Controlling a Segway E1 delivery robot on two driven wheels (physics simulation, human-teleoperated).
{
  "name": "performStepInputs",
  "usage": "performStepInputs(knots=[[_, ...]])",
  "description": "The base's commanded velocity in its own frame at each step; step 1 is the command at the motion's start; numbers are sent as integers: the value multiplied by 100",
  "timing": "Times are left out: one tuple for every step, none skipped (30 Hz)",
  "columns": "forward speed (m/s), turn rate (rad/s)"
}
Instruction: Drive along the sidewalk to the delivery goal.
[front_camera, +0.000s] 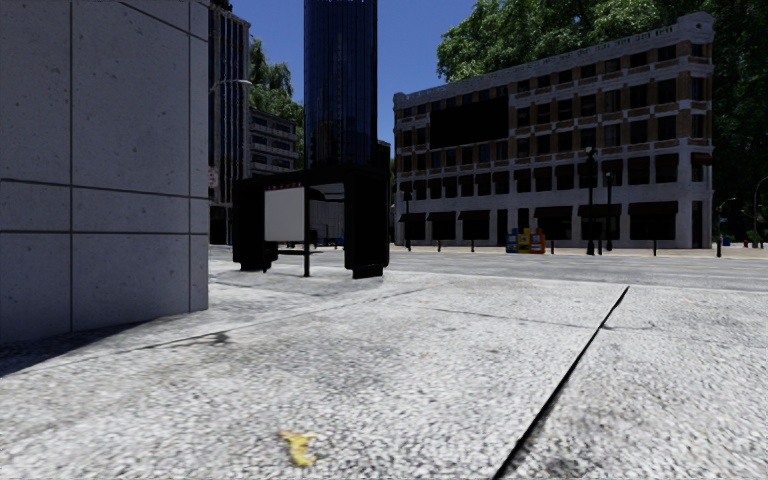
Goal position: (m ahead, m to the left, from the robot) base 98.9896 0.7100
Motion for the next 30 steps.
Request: performStepInputs(knots=[[200, 0], [200, 0], [200, 0], [200, 0], [200, 0], [200, 0], [200, 0], [200, 0], [200, 0], [200, 0], [200, 0], [200, 0], [200, 0], [200, 0], [200, 0], [200, 0], [200, 0], [200, 0], [200, 0], [200, 3], [200, 3], [200, 9], [200, 13], [200, 26], [200, 26], [200, 31], [200, 32], [200, 33], [200, 33], [200, 33]])
